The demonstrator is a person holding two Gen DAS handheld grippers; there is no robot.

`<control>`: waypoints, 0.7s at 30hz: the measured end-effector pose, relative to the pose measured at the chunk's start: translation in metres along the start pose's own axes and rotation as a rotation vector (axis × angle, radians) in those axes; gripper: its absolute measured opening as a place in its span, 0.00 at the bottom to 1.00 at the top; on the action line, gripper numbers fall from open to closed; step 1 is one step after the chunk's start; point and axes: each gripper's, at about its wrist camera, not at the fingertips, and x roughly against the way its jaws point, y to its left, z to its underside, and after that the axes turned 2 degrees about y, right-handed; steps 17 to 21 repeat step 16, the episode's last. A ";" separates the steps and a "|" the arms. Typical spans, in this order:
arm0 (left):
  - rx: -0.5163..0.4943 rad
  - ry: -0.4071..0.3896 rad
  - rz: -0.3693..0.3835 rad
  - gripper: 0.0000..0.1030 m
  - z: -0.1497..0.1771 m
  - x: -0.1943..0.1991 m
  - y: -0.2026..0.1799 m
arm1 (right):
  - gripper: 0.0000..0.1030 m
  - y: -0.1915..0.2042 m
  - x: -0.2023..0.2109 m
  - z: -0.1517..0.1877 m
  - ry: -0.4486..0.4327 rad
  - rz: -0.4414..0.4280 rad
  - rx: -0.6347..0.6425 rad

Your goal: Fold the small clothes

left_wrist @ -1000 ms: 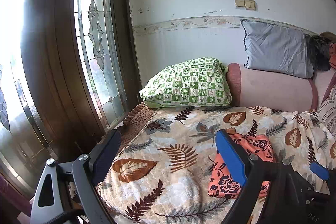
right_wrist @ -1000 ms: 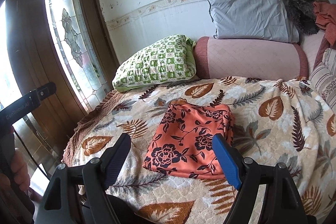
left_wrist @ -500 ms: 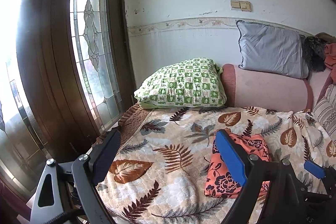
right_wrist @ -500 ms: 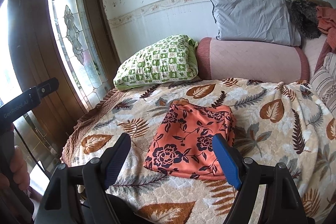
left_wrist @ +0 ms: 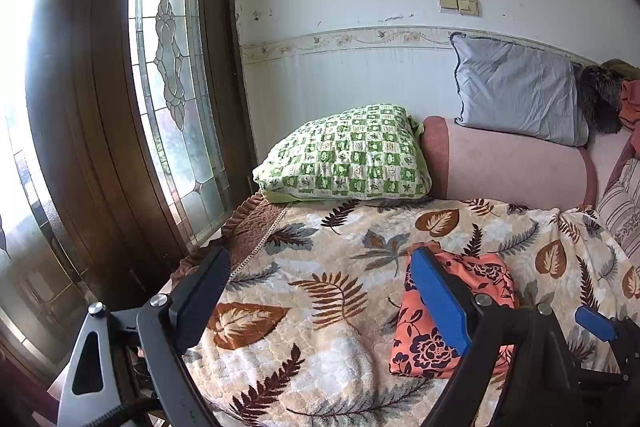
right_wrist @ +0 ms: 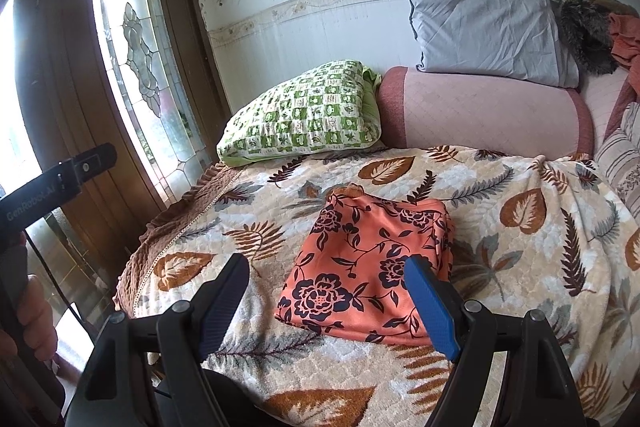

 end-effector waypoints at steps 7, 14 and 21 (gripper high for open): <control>-0.005 0.016 0.006 0.89 -0.001 -0.011 -0.002 | 0.80 -0.002 -0.010 0.000 0.013 -0.002 -0.007; -0.003 0.041 0.045 0.89 -0.001 -0.030 -0.008 | 0.80 -0.011 -0.025 -0.002 0.027 -0.005 -0.024; -0.010 0.058 0.040 0.89 -0.001 -0.044 -0.010 | 0.80 -0.020 -0.031 -0.005 0.033 0.007 -0.032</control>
